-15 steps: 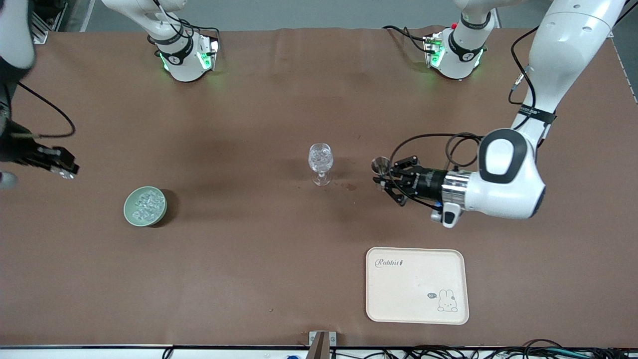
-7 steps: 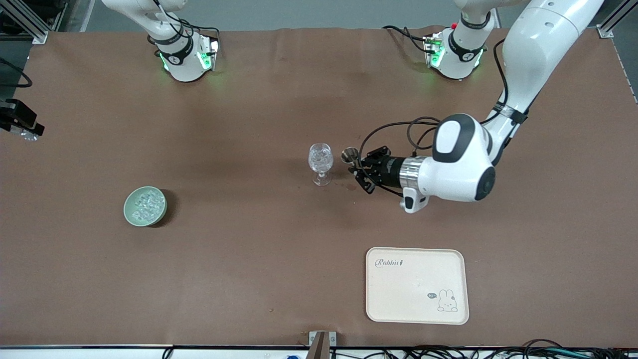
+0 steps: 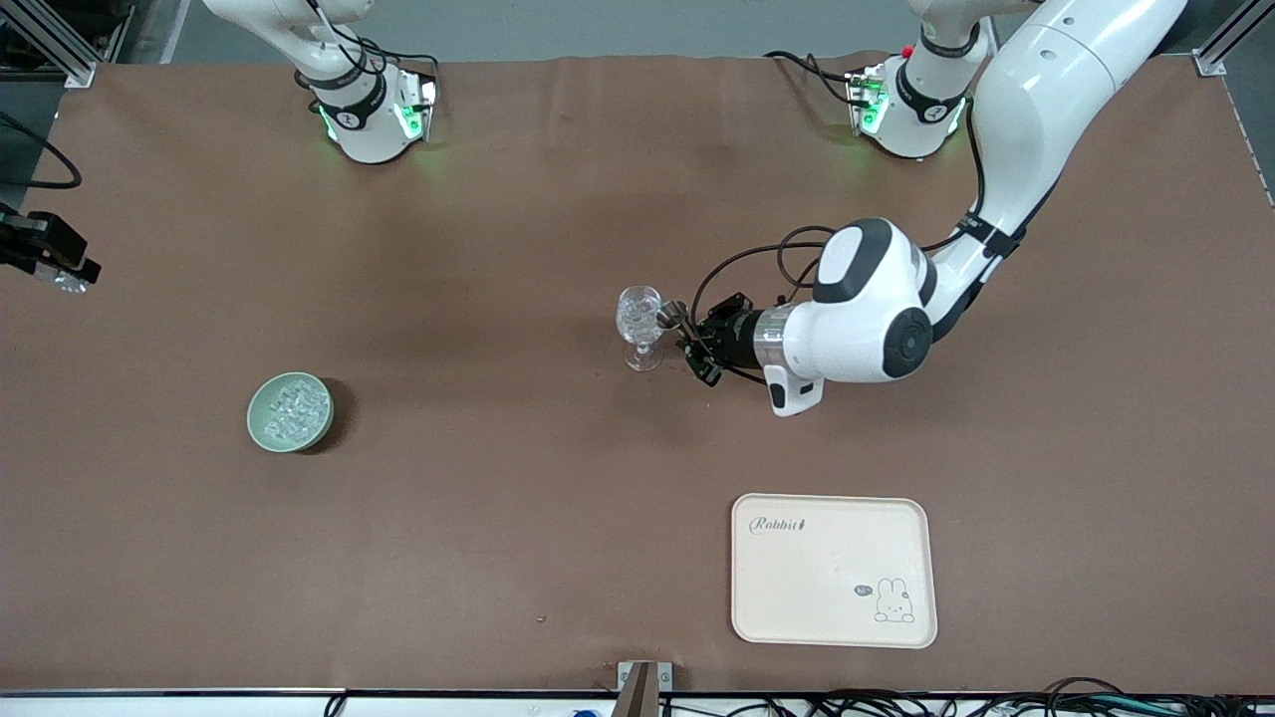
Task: Pour wine and add ice with both arms
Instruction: 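Tilt the silver jigger over the wine glass with the left gripper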
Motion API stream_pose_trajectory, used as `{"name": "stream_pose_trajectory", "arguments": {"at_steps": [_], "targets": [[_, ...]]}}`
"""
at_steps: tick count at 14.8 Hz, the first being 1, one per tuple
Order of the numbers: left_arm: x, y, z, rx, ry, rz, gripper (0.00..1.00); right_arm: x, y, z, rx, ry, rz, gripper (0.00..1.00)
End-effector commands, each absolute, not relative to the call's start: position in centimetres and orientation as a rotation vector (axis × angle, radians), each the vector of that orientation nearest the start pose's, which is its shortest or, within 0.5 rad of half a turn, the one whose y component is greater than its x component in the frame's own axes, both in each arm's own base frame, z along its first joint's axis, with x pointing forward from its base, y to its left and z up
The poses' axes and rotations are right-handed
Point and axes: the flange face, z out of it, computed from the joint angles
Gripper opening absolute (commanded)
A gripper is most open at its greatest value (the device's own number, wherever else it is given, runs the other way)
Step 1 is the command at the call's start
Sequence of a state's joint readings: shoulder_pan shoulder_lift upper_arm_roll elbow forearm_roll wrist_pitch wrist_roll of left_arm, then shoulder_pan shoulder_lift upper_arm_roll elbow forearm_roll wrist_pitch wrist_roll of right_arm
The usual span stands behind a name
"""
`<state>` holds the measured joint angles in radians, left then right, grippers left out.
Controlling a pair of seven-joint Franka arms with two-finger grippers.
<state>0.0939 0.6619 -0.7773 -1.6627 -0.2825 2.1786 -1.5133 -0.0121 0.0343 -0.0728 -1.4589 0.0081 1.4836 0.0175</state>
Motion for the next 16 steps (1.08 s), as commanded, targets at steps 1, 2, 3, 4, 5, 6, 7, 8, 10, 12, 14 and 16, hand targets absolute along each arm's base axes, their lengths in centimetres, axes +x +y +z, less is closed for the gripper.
{"name": "stream_pose_trajectory", "arguments": {"at_steps": [1, 2, 3, 4, 5, 6, 7, 8, 10, 12, 14, 16], "targets": [[55.4, -39.8, 33.6, -2.808, -1.753, 0.897, 0.00, 54.4, -4.4, 65.3, -3.133, 0.185, -0.010, 0.04], [55.0, -40.3, 33.8, -2.807, -1.744, 0.858, 0.00, 54.4, -4.3, 65.3, -3.133, 0.183, -0.012, 0.04], [54.6, -40.7, 33.9, -2.820, -1.722, 0.808, 0.00, 54.4, -4.4, 65.3, -3.133, 0.185, -0.012, 0.04], [54.1, -41.4, 34.1, -2.845, -1.683, 0.730, 0.00, 54.5, -4.5, 65.2, -3.133, 0.187, -0.024, 0.04], [53.7, -41.8, 34.2, -2.853, -1.669, 0.651, 0.00, 54.6, -4.5, 65.2, -3.133, 0.187, -0.031, 0.03], [53.6, -41.9, 34.3, -2.847, -1.672, 0.579, 0.00, 54.6, -4.5, 65.2, -3.133, 0.187, -0.029, 0.04], [53.3, -42.3, 34.4, -2.858, -1.650, 0.523, 0.00, 54.6, -4.7, 65.2, -3.132, 0.192, -0.031, 0.03], [53.1, -42.5, 34.6, -2.859, -1.650, 0.494, 0.00, 54.6, -4.9, 65.1, -3.132, 0.199, -0.029, 0.04], [52.8, -42.9, 34.9, -2.867, -1.634, 0.436, 0.00, 54.6, -5.1, 65.0, -3.130, 0.202, -0.027, 0.04], [51.9, -43.7, 35.2, -2.873, -1.605, 0.361, 0.00, 54.6, -5.0, 65.1, -3.130, 0.202, -0.031, 0.04], [50.9, -44.8, 35.0, -2.873, -1.568, 0.279, 0.00, 54.7, -5.0, 65.0, -3.131, 0.199, -0.029, 0.04], [49.9, -45.4, 35.0, -2.865, -1.525, 0.210, 0.00, 54.7, -5.0, 65.0, -3.131, 0.199, -0.029, 0.04]]}}
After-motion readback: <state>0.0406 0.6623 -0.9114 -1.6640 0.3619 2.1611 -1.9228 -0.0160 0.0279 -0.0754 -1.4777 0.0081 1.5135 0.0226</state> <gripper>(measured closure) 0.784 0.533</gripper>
